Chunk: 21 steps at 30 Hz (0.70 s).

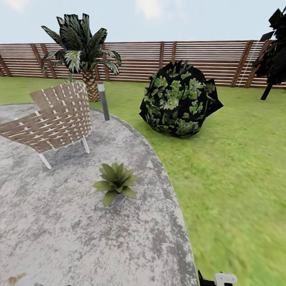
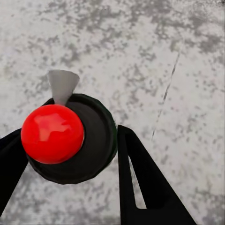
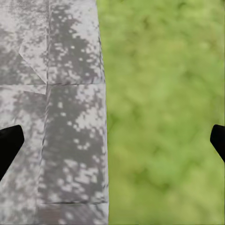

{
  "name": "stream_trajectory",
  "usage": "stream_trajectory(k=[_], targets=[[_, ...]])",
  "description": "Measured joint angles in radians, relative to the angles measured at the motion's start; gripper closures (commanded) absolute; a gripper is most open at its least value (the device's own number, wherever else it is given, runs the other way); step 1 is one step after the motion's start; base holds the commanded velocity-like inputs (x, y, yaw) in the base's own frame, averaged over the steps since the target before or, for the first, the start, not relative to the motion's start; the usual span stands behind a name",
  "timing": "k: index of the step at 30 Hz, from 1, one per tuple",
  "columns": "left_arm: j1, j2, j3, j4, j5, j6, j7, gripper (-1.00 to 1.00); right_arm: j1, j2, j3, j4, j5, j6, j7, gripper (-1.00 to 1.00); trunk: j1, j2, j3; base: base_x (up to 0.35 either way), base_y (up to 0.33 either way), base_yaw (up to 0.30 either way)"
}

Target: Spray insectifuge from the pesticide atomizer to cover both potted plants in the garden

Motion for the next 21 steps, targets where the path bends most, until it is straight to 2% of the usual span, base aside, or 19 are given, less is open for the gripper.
stream_trajectory(k=[7,12,17,19,21], targets=[[0.000,0.000,0.000,0.000,0.000,0.000,0.000,1.00,0.000,0.003,0.001,0.000,0.000,0.000,0.000,-1.00,0.000,0.000,0.000,0.194,0.288,0.000],[0.000,-0.002,-0.002,0.000,-0.002,-0.001,-0.002,1.00,0.000,-0.003,-0.001,-0.003,0.000,-0.002,0.000,-1.00,0.000,0.000,0.000,0.017,0.025,0.000],[-0.001,-0.003,-0.013,-0.004,-0.018,0.001,-0.012,1.00,0.000,-0.003,-0.001,-0.006,-0.001,-0.001,0.000,-1.00,0.000,0.000,0.000,0.000,0.000,0.000],[-0.007,-0.004,-0.028,-0.006,-0.049,0.002,-0.020,1.00,0.000,-0.002,-0.001,-0.007,-0.001,0.001,0.000,-1.00,0.000,0.000,0.000,0.000,0.000,0.000],[-0.017,-0.009,-0.075,-0.008,-0.118,0.005,-0.041,1.00,0.000,-0.001,0.001,-0.008,0.001,0.001,0.002,-1.00,0.000,0.000,0.000,0.000,0.000,0.000]])
